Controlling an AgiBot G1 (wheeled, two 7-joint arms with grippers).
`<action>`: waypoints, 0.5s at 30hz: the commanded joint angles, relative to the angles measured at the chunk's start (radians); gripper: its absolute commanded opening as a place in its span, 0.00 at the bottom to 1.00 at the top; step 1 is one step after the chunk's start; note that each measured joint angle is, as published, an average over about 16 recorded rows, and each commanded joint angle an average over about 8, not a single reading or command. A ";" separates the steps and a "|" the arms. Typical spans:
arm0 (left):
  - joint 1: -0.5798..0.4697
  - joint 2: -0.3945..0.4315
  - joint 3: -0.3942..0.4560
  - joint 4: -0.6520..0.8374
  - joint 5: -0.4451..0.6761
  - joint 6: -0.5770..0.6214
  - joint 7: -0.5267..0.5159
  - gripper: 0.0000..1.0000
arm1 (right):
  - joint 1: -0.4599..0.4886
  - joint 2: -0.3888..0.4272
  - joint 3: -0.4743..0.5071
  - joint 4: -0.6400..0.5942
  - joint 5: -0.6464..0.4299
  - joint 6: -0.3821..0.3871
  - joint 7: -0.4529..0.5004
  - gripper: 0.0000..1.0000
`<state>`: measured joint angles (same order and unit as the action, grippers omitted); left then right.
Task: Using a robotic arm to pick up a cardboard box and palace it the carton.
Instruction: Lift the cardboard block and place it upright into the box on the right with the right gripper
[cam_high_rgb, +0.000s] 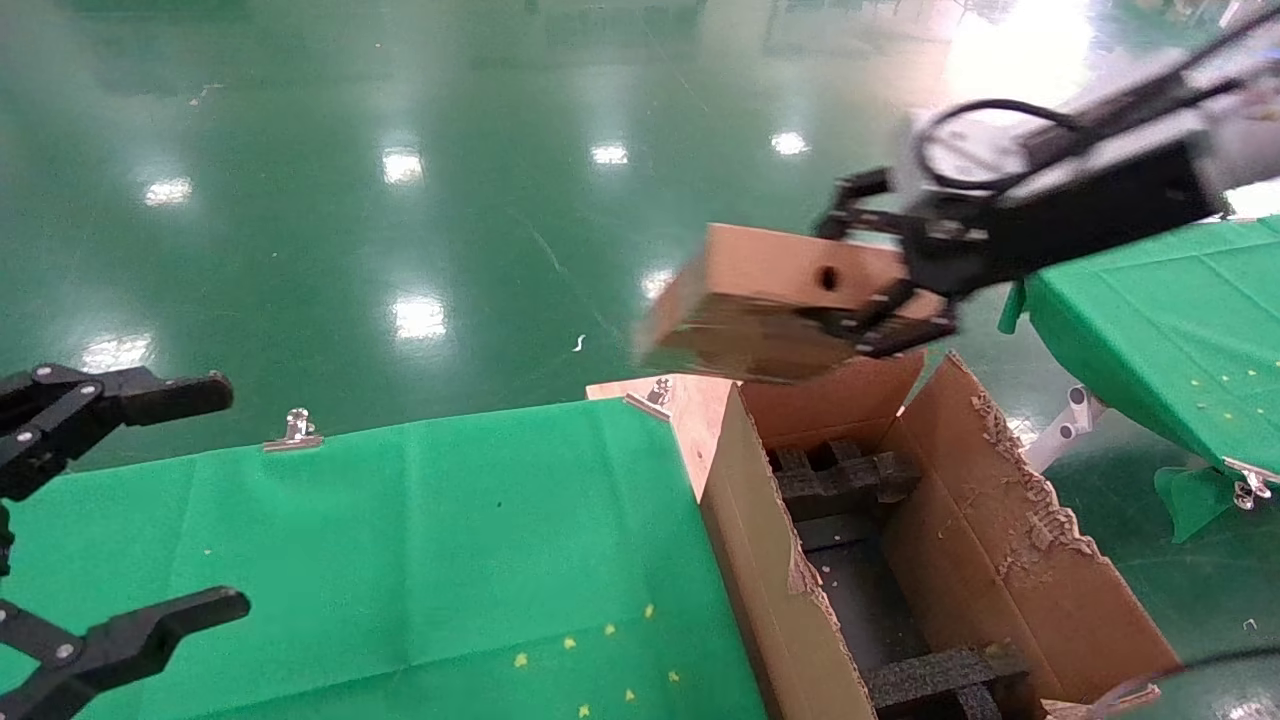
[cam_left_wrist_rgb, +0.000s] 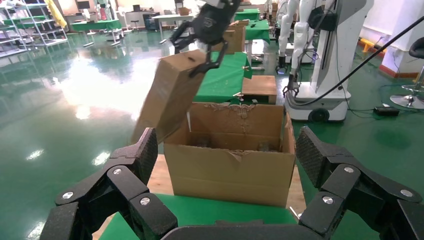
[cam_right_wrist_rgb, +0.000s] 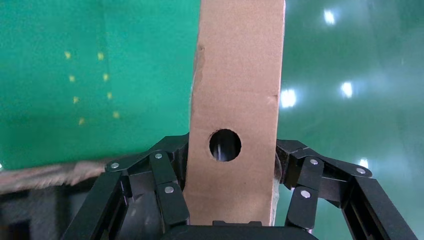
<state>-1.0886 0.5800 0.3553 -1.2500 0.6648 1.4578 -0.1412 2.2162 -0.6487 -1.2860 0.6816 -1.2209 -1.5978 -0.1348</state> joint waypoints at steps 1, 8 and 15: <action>0.000 0.000 0.000 0.000 0.000 0.000 0.000 1.00 | 0.020 0.040 -0.031 0.008 0.008 -0.001 0.007 0.00; 0.000 0.000 0.000 0.000 0.000 0.000 0.000 1.00 | 0.081 0.224 -0.146 0.106 0.003 0.004 0.073 0.00; 0.000 0.000 0.000 0.000 0.000 0.000 0.000 1.00 | 0.112 0.362 -0.228 0.183 -0.022 0.010 0.119 0.00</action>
<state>-1.0886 0.5799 0.3554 -1.2499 0.6647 1.4578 -0.1411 2.3240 -0.3034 -1.5073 0.8561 -1.2370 -1.5868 -0.0188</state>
